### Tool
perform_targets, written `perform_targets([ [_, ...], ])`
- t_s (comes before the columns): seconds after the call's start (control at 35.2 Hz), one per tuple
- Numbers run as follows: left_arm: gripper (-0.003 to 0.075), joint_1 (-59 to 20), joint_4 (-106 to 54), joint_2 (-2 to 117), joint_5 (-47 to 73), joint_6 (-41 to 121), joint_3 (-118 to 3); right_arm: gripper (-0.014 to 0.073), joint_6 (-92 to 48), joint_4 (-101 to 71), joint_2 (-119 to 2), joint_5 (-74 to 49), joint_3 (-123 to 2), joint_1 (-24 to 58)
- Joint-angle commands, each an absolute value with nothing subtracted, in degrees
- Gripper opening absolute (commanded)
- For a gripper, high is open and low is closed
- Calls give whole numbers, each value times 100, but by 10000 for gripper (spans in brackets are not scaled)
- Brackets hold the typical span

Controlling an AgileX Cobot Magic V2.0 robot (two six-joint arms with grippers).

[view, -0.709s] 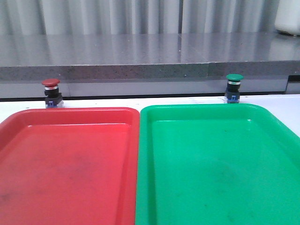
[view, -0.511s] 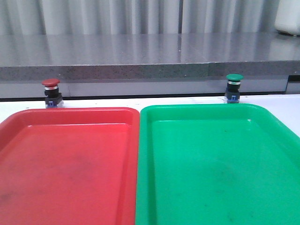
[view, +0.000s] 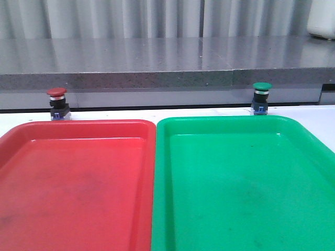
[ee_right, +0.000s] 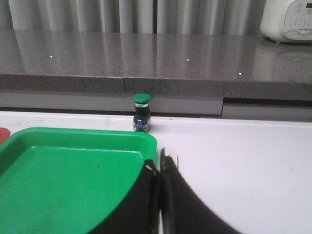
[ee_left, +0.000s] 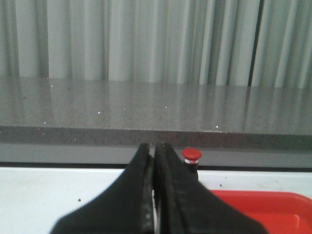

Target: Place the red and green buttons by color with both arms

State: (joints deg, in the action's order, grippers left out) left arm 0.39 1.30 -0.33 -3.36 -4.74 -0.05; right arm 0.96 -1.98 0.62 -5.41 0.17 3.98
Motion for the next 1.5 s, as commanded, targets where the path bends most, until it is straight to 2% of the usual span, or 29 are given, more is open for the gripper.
perform_targets([
  [0.0, -20, 52, 126, -118, -827, -501, -564, -70, 72, -197, 150, -218, -653, 374],
  [0.14, -20, 52, 126, 133, 95, -501, -1926, -70, 0, -144, -80, -1031, -1797, 374],
  [0.37, -20, 52, 126, 1525, 2342, -501, -3976, -70, 0, -144, -1499, -2459, -3319, 374],
  [0.48, -20, 52, 126, 2155, 2886, -501, -4119, -70, 0, -144, -2255, -2787, -3471, 374],
  [0.74, -20, 52, 116, 3015, 3031, -501, -4043, -69, 0, -144, -3318, -2820, -3442, 374],
  [0.79, -15, 52, 116, 3172, 3031, -501, -4043, -32, 0, -139, -3444, -2820, -3442, 374],
  [0.82, 11, 52, 128, 3235, 3031, -490, -4043, 31, 0, -139, -3474, -2820, -3442, 374],
  [0.85, 73, 52, 159, 3293, 3031, -478, -4043, 128, 0, -139, -3496, -2820, -3442, 374],
  [0.91, 265, 52, 246, 3401, 3003, -478, -4043, 349, 0, -139, -3498, -2820, -3442, 374],
  [0.94, 398, 52, 246, 3447, 2932, -478, -4043, 465, 0, -139, -3498, -2820, -3442, 374],
  [0.99, 593, 52, 236, 3520, 2788, -478, -4043, 613, 0, -139, -3498, -2820, -3442, 374],
  [1.02, 643, 52, 167, 3567, 2712, -478, -4043, 652, 0, -139, -3498, -2815, -3439, 374],
  [1.08, 673, 37, 0, 3736, 2675, -478, -4084, 656, 0, -139, -3498, -2815, -3439, 374],
  [1.25, 673, -718, -43, 5030, 2656, -413, -4780, 650, 0, -139, -3498, -2815, -3439, 374],
  [1.36, 673, -1086, 0, 6265, 2656, -338, -5499, 650, 0, -139, -3498, -2815, -3434, 374],
  [1.48, 672, -1087, 0, 7537, 2846, -338, -6334, 650, 0, -139, -3498, -2815, -3434, 374],
])
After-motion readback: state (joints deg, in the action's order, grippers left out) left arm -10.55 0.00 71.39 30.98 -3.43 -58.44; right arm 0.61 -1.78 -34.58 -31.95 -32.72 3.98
